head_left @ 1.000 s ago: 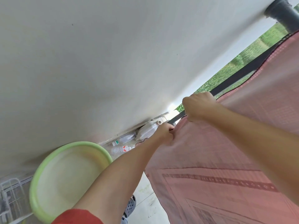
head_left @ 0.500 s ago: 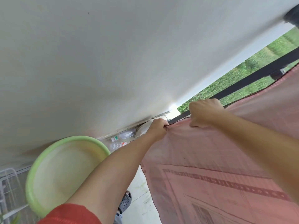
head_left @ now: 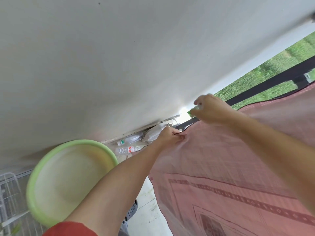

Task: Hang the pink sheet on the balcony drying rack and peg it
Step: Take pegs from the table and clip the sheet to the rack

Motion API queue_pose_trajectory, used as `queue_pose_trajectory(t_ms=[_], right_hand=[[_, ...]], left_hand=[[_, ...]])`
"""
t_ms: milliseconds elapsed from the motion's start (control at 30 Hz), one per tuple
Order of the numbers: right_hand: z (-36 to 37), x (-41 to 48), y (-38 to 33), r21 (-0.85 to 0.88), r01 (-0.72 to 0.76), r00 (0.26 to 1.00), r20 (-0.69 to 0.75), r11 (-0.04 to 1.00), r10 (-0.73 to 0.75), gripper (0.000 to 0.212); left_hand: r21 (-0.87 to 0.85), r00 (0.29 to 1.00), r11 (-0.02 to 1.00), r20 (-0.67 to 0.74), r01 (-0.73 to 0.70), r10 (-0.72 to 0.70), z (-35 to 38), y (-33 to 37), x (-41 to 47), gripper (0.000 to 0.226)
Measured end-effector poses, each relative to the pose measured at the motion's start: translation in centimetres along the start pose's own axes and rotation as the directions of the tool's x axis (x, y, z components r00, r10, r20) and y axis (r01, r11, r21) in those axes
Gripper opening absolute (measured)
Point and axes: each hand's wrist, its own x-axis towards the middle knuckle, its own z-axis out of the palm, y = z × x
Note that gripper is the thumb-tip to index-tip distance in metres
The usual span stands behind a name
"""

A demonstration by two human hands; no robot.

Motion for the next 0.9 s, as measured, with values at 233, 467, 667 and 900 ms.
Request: queue_pose_trajectory(t_ms=[233, 467, 667, 900], right_hand=[[1.4, -0.5, -1.4, 0.454, -0.064, 0.983, 0.184, 0.889, -0.023, 0.041], [4.7, 1.1, 1.4, 0.009, -0.099, 0.995, -0.020, 0.995, 0.099, 0.029], [5.3, 1.5, 1.5, 0.045, -0.062, 0.992, -0.107, 0.997, 0.066, 0.022], [5.9, 1.3, 1.6, -0.035, -0.003, 0.998, -0.066, 0.999, 0.001, 0.022]], left_hand=[[-0.137, 0.998, 0.989, -0.039, 0.046, -0.052, 0.6, -0.4, 1.4, 0.026], [-0.051, 0.994, 0.995, -0.053, 0.088, -0.091, 0.3, -0.6, 1.0, 0.011], [0.077, 1.000, 0.997, -0.022, -0.001, 0.003, 0.8, -0.2, 0.3, 0.030], [0.151, 0.993, 0.987, -0.088, -0.059, 0.073, 0.8, 0.1, -0.2, 0.040]])
